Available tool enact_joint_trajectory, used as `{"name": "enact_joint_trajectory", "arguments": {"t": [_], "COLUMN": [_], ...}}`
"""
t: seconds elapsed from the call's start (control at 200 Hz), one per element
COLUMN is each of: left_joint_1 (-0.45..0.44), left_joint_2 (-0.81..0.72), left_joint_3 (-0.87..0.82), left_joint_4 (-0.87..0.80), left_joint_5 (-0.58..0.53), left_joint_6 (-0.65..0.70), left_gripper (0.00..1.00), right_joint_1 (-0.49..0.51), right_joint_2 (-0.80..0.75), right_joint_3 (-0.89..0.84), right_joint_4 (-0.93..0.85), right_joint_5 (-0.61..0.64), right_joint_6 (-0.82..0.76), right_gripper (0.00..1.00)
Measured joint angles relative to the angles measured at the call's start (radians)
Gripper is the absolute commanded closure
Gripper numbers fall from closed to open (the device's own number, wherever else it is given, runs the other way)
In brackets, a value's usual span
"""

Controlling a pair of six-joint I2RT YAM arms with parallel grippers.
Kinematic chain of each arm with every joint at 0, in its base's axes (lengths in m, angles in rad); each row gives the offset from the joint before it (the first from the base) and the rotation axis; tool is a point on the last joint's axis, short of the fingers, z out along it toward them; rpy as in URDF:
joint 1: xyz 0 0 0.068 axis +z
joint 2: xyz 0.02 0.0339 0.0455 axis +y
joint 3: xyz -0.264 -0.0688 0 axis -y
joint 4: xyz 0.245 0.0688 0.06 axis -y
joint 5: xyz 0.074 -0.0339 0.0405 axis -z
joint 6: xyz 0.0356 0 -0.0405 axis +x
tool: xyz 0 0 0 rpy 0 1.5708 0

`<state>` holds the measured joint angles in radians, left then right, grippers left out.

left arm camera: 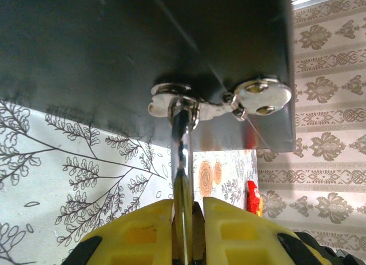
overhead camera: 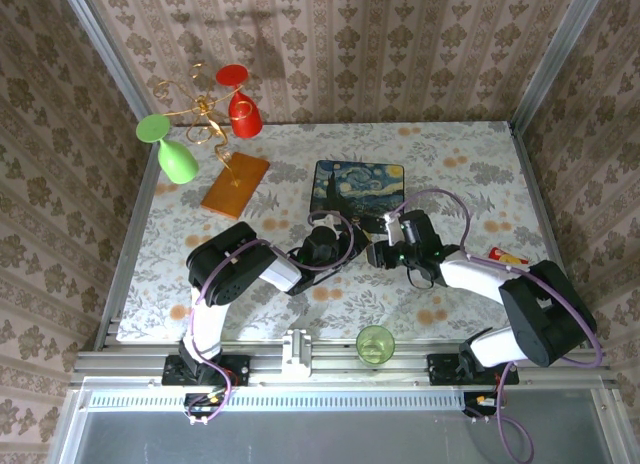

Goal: Unlock the padlock with the key

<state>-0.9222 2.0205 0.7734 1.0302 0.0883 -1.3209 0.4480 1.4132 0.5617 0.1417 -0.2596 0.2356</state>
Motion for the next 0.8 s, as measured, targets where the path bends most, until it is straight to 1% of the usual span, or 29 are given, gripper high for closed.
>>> {"name": "enact_joint_trajectory", "arguments": {"t": [0.165,0.39,0.455,0.545,0.63,0.66,0.8], "left_joint_1": [0.0,0.001,0.001,0.001,0.0,0.0,0.0], "left_joint_2": [-0.004,-0.016,-0.018,-0.018,-0.018,-0.018,-0.018], "left_joint_3": [-0.006,-0.008,-0.008,-0.008,-0.008,-0.008,-0.008], "left_joint_4": [0.004,0.003,0.003,0.006,0.007,0.008,0.01], "left_joint_5": [0.005,0.013,0.016,0.02,0.021,0.021,0.022], "left_joint_6": [0.0,0.0,-0.001,-0.005,-0.01,-0.011,-0.019], "left_gripper": [1.0,1.0,1.0,1.0,1.0,1.0,1.0], "right_joint_1": [0.036,0.089,0.098,0.108,0.109,0.109,0.112], "right_joint_2": [0.001,0.018,0.029,0.046,0.048,0.048,0.048], "right_joint_3": [0.01,0.034,0.038,0.045,0.045,0.045,0.045], "right_joint_4": [-0.044,-0.041,-0.039,-0.031,-0.019,-0.016,-0.009], "right_joint_5": [0.063,0.152,0.177,0.204,0.227,0.231,0.232], "right_joint_6": [-0.034,-0.082,-0.096,-0.113,-0.127,-0.129,-0.136], "right_gripper": [0.61,0.63,0.65,0.71,0.8,0.83,0.9]}}
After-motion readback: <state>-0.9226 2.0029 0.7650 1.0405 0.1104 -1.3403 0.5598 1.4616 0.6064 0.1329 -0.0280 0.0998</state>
